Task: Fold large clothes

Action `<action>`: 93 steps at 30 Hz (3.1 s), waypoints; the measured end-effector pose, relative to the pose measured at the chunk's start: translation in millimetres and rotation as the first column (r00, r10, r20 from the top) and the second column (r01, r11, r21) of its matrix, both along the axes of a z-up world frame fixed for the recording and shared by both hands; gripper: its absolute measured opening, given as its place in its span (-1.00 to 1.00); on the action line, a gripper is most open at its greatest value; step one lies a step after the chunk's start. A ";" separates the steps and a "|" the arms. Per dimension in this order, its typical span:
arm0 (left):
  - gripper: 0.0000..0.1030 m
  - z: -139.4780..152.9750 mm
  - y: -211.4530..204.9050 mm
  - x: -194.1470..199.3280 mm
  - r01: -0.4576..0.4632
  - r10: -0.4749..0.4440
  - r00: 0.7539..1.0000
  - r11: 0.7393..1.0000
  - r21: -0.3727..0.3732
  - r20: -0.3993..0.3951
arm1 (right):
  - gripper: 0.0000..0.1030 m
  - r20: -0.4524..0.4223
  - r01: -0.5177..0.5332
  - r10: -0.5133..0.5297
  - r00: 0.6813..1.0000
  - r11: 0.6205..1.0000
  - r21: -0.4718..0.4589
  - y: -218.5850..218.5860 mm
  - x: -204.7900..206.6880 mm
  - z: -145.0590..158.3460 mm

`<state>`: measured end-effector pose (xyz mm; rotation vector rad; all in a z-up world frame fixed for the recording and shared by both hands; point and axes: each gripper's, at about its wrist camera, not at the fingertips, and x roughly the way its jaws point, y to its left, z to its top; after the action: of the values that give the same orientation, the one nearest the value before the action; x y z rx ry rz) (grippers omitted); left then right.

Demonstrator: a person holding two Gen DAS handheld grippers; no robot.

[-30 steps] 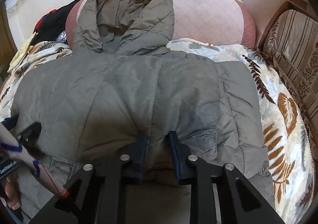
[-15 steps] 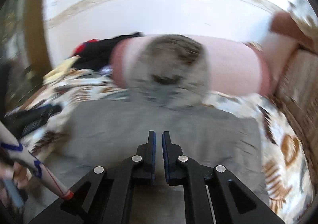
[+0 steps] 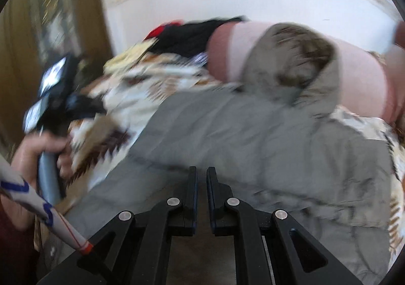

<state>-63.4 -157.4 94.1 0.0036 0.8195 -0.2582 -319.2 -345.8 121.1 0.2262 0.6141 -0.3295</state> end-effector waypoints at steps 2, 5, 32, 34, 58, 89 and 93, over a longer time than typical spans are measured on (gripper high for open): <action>0.48 15.4 -29.2 -31.5 0.140 -0.140 0.984 0.990 0.012 0.114 | -0.79 0.032 0.107 -0.106 0.994 0.994 -0.028 -23.7 -13.9 8.2; 0.53 19.4 -67.2 -63.8 0.350 -0.350 0.925 0.936 0.028 0.148 | -0.18 0.030 0.249 -0.248 0.968 0.968 -0.031 -57.0 -29.8 7.5; 0.66 4.1 -67.7 -36.2 0.306 -0.305 0.950 0.952 -0.011 0.075 | 0.21 -0.056 0.345 -0.343 0.938 0.939 0.017 -244.9 46.1 109.3; 0.66 -2.3 -75.2 -40.9 0.346 -0.346 0.937 0.938 -0.003 0.057 | 0.21 -0.068 0.356 -0.352 0.934 0.932 0.064 -269.1 63.3 104.0; 0.74 -13.9 -112.5 -67.0 0.496 -0.496 0.868 0.868 0.010 0.011 | -0.90 -0.059 0.333 -0.336 0.940 0.941 -0.056 -260.3 100.1 95.2; 0.87 -44.7 -159.0 -104.6 0.558 -0.558 0.829 0.825 0.094 -0.030 | -0.58 -0.018 0.346 -0.346 0.938 0.938 0.006 -112.8 -70.3 6.6; 0.87 -44.9 -157.0 -105.1 0.559 -0.559 0.829 0.823 0.100 -0.027 | -0.35 0.039 0.323 -0.323 0.946 0.946 -0.005 -101.7 -62.1 18.6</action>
<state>-168.5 -314.4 49.2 0.3499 0.8136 -0.7740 -381.3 -447.4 139.7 0.3225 0.5371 -0.6439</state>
